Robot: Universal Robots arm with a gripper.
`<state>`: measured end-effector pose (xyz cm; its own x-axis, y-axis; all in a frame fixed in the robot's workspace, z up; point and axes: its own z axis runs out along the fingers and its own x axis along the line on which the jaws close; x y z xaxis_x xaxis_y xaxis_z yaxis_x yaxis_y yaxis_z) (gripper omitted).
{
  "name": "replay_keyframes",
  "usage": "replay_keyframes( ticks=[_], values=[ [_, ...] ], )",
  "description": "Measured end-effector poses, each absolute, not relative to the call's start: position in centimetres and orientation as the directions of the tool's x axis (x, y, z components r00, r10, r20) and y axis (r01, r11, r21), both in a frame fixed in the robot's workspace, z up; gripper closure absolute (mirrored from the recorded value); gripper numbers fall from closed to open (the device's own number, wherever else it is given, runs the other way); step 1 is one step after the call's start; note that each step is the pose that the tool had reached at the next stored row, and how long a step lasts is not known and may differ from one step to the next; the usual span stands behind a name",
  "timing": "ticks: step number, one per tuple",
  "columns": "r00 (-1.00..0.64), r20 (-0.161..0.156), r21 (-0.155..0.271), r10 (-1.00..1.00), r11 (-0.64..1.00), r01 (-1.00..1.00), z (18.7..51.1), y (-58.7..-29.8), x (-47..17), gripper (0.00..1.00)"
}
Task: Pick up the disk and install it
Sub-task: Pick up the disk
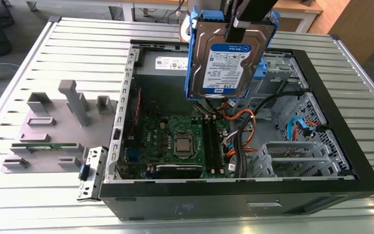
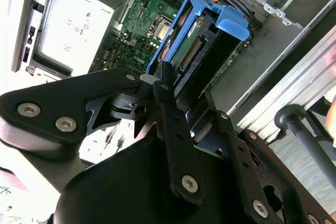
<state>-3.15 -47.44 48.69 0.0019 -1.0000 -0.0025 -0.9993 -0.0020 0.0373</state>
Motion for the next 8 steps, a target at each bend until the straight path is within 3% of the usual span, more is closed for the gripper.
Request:
replay_keyframes(
  ticks=[8],
  values=[
    [0.002,-0.003,0.037,-1.000,-0.002,-0.999,48.69,-47.60,-3.15,0.65]
  ],
)
